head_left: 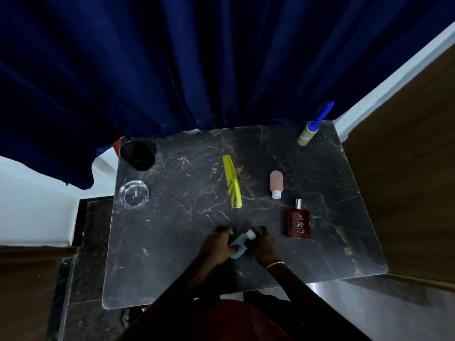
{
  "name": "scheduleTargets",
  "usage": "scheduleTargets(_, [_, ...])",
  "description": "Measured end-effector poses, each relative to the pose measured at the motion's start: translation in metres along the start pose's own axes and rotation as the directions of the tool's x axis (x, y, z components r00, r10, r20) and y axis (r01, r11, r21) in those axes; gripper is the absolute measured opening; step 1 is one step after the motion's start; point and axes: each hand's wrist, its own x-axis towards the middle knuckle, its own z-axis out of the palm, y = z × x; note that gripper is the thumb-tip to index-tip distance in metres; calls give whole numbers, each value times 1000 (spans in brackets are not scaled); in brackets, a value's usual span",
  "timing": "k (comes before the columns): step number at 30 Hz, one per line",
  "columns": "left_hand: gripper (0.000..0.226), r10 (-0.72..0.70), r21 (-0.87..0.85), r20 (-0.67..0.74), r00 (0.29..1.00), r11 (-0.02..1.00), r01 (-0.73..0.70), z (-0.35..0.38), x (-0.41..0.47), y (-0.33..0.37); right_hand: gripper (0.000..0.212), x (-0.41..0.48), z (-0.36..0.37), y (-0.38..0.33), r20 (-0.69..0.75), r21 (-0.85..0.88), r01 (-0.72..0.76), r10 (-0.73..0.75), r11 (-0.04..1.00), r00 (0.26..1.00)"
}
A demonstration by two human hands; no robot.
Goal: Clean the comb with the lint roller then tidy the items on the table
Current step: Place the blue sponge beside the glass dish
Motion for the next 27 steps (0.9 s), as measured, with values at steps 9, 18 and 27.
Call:
scheduleTargets(9, [55, -26, 33, -27, 999, 999, 27, 15, -4, 19, 48, 4, 9, -2, 73, 68, -20, 15, 997, 997])
scheduleTargets(18, [51, -49, -47, -97, 994, 998, 44, 12, -11, 19, 50, 6, 13, -1, 75, 72, 8, -13, 997, 997])
scheduleTargets(27, [39, -34, -240, -156, 987, 971, -5, -12, -26, -10, 53, 3, 23, -27, 119, 61, 96, -103, 993, 988])
